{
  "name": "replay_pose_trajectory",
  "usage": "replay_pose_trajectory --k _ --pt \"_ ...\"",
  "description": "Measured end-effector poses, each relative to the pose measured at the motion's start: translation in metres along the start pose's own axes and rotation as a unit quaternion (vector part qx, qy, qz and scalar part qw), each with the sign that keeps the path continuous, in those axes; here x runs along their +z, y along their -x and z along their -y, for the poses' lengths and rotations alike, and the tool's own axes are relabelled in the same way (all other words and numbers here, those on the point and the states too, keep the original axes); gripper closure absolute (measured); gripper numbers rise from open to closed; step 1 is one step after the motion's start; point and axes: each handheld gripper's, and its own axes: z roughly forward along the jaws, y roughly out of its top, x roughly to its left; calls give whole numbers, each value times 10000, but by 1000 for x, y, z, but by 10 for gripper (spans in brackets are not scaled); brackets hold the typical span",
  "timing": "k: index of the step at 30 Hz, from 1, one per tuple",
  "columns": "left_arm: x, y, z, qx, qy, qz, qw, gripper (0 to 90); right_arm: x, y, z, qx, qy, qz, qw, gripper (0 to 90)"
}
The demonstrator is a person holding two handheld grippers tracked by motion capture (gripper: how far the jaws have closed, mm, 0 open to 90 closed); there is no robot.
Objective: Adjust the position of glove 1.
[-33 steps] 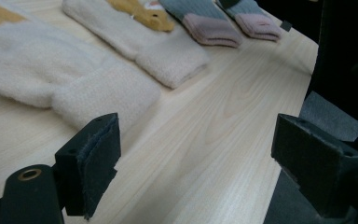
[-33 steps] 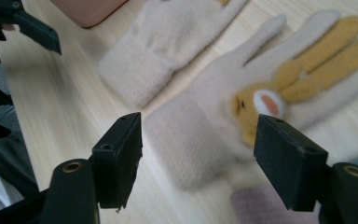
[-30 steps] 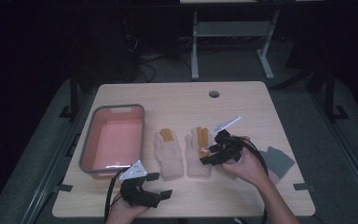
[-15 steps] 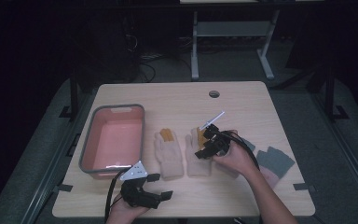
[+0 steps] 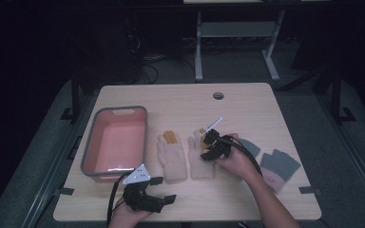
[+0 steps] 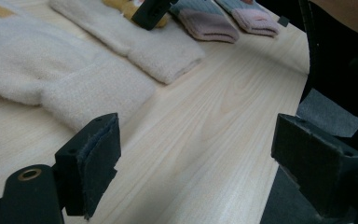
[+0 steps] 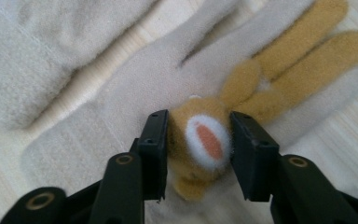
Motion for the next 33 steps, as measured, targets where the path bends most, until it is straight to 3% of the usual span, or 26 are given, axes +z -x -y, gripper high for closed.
replay_pose_trajectory --k 8,18,27,28,33 --pt "0 2 0 17 -8 -7 10000 155 -8 -4 0 57 -6 -66 10000 642" --pt "-3 3 0 44 6 -9 10000 156 -31 -8 -7 -11 198 -136 9997 646" --pt "-5 7 1 -14 84 17 10000 156 -56 -20 -20 -262 368 -128 9989 647" --pt "-6 7 1 -17 91 22 10000 155 -58 -21 -22 -378 389 -104 9985 647" --pt "-7 7 1 56 73 13 10000 155 -63 -26 -35 -446 483 -244 9975 647"
